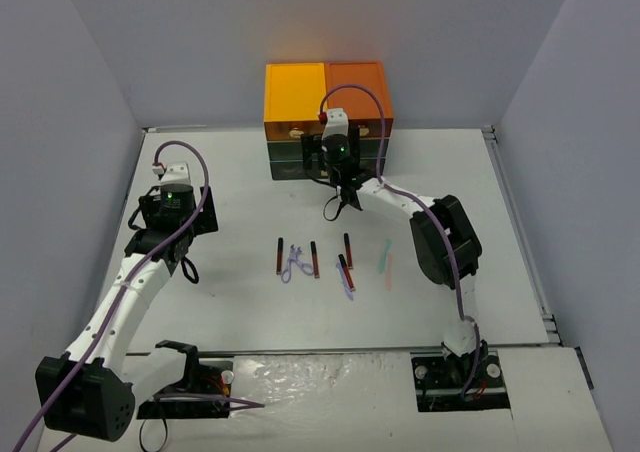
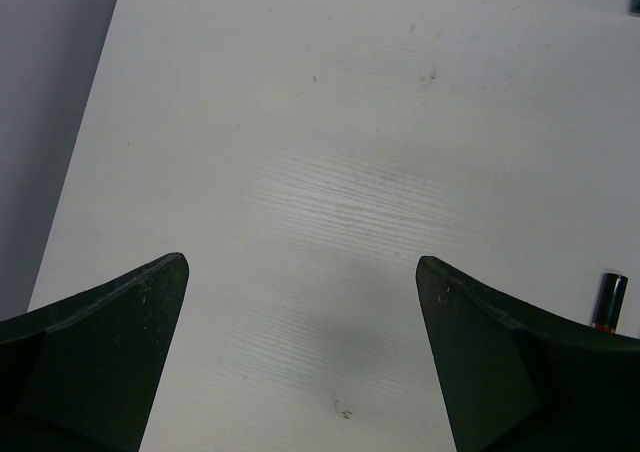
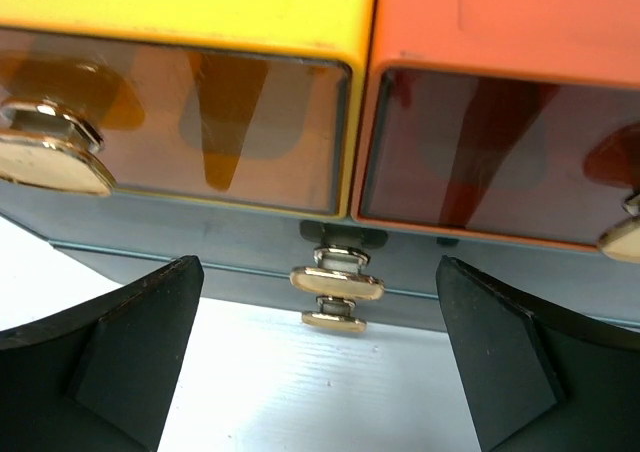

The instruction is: Organize the makeup

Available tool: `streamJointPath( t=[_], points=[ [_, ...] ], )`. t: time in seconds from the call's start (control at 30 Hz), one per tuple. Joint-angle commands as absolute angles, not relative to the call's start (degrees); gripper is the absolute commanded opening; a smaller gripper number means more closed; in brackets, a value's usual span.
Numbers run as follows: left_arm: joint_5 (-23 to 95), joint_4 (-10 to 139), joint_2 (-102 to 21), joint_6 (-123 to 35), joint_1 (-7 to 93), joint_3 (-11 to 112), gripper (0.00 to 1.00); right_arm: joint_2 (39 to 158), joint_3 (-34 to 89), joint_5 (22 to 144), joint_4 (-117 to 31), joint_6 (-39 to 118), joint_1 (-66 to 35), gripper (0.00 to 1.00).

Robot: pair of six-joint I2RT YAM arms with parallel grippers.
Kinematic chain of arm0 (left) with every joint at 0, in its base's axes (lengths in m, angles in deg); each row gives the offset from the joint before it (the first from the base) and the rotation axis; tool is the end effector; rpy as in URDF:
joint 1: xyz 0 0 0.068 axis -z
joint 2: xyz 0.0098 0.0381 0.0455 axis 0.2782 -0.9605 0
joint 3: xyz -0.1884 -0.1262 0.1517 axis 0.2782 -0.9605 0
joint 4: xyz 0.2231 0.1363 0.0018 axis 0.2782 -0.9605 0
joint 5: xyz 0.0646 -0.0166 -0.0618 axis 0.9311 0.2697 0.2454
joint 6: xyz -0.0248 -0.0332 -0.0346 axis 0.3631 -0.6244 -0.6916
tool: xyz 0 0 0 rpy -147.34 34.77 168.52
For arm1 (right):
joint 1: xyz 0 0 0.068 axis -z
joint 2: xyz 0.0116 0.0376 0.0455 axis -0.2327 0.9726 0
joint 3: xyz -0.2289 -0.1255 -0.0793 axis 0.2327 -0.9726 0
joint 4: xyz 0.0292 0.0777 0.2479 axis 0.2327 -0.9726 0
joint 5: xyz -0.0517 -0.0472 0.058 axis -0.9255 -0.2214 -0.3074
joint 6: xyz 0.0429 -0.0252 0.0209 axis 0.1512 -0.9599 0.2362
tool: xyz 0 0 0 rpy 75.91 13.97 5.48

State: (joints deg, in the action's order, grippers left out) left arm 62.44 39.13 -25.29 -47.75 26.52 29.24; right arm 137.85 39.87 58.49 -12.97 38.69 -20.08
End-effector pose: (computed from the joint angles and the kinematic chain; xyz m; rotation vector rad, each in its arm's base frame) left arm 0.2299 -0.0309 0.3038 -0.2750 2.0935 0.0670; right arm 0.4230 0.2677 0.2550 -0.1620 1.6211 0.2867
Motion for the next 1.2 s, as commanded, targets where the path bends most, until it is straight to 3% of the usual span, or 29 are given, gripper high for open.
streamJointPath(
  t=[0.0, 0.13, 0.37, 0.87, 1.17],
  points=[
    [63.53, 41.44, -25.14, -48.02, 26.35, 31.63, 0.97, 128.08, 38.16, 57.26, -13.7, 38.48, -19.59, 1.0],
    [63.25, 41.36, -25.05, -48.1, 26.35, 31.71, 0.97, 120.95, 36.39, 54.77, -21.62, 39.31, -18.79, 1.0],
    [62.86, 41.26, -24.88, -48.24, 26.35, 31.9, 0.97, 116.68, 37.41, 62.51, -30.69, 41.96, -12.69, 0.97],
    [62.67, 41.16, -25.51, -48.19, 26.35, 31.91, 0.97, 122.69, 45.66, 68.62, -36.3, 41.52, -7.73, 0.95],
    [62.59, 40.78, -26.42, -48.32, 26.35, 32.21, 0.97, 126.26, 49.64, 69.27, -37.05, 41.13, -7.77, 0.88]
  ],
)
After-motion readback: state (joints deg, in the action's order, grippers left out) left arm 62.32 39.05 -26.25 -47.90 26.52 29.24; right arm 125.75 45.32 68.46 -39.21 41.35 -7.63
